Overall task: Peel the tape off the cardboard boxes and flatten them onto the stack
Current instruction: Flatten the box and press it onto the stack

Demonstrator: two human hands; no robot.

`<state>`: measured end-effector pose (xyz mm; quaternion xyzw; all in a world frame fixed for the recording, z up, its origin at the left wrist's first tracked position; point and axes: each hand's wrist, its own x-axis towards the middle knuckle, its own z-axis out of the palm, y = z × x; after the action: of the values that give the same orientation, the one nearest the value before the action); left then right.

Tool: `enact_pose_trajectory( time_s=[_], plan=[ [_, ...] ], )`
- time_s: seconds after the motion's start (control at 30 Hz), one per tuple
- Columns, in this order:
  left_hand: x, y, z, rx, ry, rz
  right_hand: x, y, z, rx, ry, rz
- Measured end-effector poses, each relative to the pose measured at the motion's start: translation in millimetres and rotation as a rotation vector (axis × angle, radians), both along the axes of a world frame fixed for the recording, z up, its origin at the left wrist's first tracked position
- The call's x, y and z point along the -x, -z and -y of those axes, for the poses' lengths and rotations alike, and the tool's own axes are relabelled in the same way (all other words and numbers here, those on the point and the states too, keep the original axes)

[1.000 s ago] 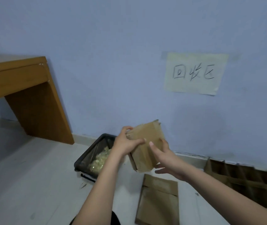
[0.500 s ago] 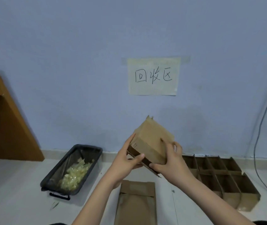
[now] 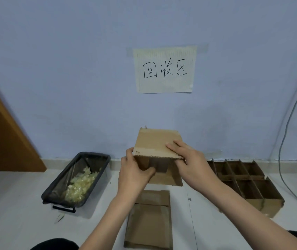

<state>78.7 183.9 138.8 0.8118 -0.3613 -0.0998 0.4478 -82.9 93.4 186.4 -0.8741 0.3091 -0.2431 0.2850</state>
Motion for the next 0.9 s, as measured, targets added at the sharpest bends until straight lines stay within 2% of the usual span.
enact_pose_trajectory(
  time_s=[0.07, 0.13, 0.2, 0.27, 0.43, 0.53, 0.63, 0.7, 0.9],
  plan=[
    [5.5, 0.1, -1.4, 0.061, -0.057, 0.012, -2.8, 5.2, -8.0, 0.038, 0.012, 0.024],
    [5.0, -0.8, -2.2, 0.181, -0.109, -0.035, -6.5, 8.6, -16.1, 0.052, 0.047, 0.151],
    [1.2, -2.3, -2.1, 0.199, -0.146, -0.035, -11.8, 10.3, -21.9, -0.069, 0.097, 0.342],
    [3.4, -5.3, -2.3, 0.196, -0.130, -0.059, -19.0, 12.1, -25.6, -0.240, 0.178, 0.437],
    [19.9, -4.3, -1.6, 0.121, -0.029, -0.234, -24.3, 27.1, -18.2, -0.284, 0.336, 0.299],
    [12.8, -4.0, -1.2, 0.212, -0.012, -0.531, -21.4, 24.5, -9.7, -0.330, 0.319, 0.181],
    [3.4, -10.6, -3.4, 0.406, -0.010, -0.879, -16.3, 18.8, -10.1, -0.319, 0.174, 0.198],
    [-2.5, -18.2, -5.4, 0.507, 0.064, -1.055, -12.8, 14.2, -11.6, -0.297, 0.118, 0.220],
    [3.8, -37.5, -12.8, 0.616, 0.293, -1.211, -16.6, 11.5, -15.5, -0.274, -0.006, 0.073]
  ],
)
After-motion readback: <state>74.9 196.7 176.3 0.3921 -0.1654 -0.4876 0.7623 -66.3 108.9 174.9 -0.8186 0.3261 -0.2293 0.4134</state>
